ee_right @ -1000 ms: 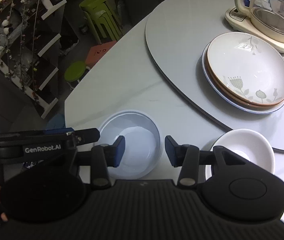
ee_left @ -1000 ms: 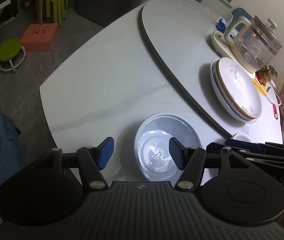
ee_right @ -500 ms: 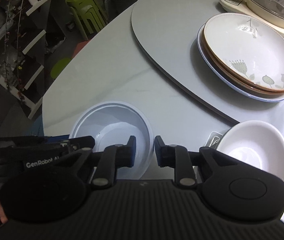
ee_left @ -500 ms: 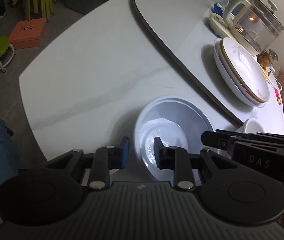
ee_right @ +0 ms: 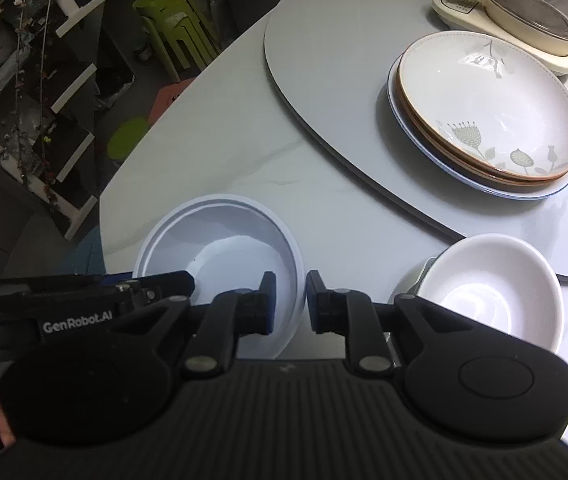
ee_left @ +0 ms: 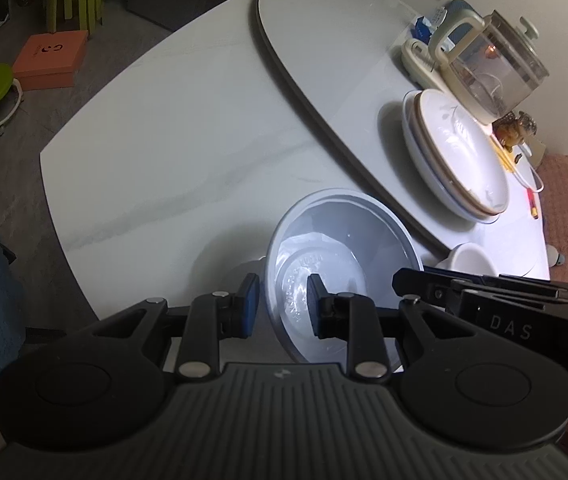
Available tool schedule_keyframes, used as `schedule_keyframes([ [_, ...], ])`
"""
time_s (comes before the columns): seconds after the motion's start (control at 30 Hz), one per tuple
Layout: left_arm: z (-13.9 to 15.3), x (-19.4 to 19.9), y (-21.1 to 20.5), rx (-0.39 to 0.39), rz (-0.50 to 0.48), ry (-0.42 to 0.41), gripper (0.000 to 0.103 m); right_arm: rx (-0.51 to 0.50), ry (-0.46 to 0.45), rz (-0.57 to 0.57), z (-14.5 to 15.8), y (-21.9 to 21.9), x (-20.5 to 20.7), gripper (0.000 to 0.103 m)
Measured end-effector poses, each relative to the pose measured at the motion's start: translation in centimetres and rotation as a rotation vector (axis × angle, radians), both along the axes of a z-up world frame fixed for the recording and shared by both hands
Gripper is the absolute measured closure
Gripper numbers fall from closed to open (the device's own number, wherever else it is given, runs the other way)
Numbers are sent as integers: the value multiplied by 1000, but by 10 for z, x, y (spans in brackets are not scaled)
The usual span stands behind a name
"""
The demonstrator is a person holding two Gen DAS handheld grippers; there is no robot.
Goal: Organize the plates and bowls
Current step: 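Close both grippers on the bluish bowl rim and lift it, then carry the bluish bowl with both grippers over the white bowl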
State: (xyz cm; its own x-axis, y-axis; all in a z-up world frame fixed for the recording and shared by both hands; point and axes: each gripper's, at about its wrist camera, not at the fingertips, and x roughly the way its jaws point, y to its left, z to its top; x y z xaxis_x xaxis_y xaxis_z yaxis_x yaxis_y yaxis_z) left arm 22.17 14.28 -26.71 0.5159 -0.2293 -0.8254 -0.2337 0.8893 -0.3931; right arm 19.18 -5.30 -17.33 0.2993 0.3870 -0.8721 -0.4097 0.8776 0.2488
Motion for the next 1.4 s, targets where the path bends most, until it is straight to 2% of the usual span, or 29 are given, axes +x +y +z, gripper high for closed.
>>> schedule_keyframes([
  [0.37, 66, -17, 2, -27, -33, -24, 73, 20, -3, -56, 59, -11, -14, 84],
  [0.57, 90, -16, -1, -72, -32, -38, 73, 32, -17, -86, 75, -20, -13, 84],
  [0.97, 109, 3, -24, -99, -115, -70, 73, 48, -63, -210, 89, -54, -9, 84],
  [1.2, 114, 22, -58, -134, -162, -100, 73, 42, -94, -297, 95, -87, -5, 84],
  [1.4, 103, 44, -95, -119, -215, -59, 73, 12, -79, -349, 86, -114, 4, 84],
])
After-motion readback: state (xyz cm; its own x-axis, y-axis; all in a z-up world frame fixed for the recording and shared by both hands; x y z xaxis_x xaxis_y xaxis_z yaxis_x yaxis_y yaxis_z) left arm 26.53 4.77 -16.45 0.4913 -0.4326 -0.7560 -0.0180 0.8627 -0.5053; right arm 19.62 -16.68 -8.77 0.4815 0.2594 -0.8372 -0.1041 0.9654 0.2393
